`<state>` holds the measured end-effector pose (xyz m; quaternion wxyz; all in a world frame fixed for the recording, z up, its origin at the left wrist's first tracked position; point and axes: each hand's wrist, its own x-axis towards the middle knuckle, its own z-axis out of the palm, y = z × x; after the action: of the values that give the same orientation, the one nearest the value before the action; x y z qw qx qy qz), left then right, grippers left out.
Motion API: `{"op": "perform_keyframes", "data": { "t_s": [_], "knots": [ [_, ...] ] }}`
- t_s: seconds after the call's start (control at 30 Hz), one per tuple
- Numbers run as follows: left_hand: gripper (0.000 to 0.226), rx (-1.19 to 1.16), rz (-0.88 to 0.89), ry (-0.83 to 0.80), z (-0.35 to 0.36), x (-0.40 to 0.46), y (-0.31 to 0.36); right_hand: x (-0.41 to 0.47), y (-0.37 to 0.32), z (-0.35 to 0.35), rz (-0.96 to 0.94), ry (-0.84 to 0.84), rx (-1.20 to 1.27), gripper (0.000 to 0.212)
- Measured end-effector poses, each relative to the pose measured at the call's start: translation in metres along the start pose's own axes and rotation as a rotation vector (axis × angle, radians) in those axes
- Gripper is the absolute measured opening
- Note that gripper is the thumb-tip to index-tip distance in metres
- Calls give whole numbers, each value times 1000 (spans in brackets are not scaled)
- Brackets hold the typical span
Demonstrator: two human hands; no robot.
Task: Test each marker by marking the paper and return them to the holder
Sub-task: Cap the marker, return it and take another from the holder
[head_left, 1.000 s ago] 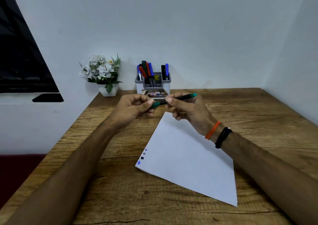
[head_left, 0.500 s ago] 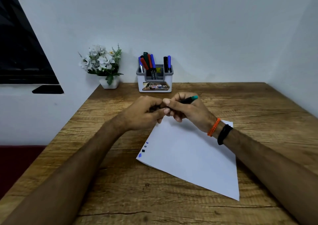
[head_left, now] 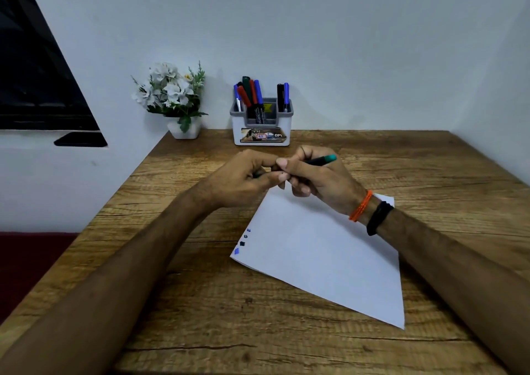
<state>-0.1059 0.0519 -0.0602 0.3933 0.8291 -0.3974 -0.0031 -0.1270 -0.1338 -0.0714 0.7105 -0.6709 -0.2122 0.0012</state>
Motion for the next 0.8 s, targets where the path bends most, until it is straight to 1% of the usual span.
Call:
{"op": "perform_keyframes", "data": {
  "t_s": [0.07, 0.17, 0.23, 0.3, 0.4, 0.47, 0.57, 0.67, 0.7, 0.8],
  "knots": [
    [28, -3, -13, -12, -2, 0, -2, 0, 0, 0, -7, 3, 11, 20],
    [23, -24, -10, 7, -4, -3, -5, 0, 0, 0, -14, 13, -10, 17],
    [31, -40, -68, 23, -6, -4, -6, 0, 0, 0, -21, 53, -46, 13],
    [42, 9, -171, 42, -11, -6, -11, 0, -1, -1, -2, 82, -32, 7],
    [54, 167, -349, 46, -16, -8, -19, -1, -4, -5, 66, 43, 32, 28],
    [56, 193, -404, 40, -16, -9, -24, -3, -6, -5, 86, -18, 45, 34],
    [48, 191, -399, 37, -17, -10, -28, -8, -4, 3, 71, -98, -1, 24],
    [45, 202, -365, 3, -16, -12, -25, -12, -1, 15, 103, -132, -95, 12],
    [43, 228, -350, -7, -15, -12, -24, -12, -1, 18, 126, -148, -103, 12],
    [39, 281, -321, -23, -15, -13, -22, -15, -1, 23, 217, -193, -33, 25]
  ]
}}
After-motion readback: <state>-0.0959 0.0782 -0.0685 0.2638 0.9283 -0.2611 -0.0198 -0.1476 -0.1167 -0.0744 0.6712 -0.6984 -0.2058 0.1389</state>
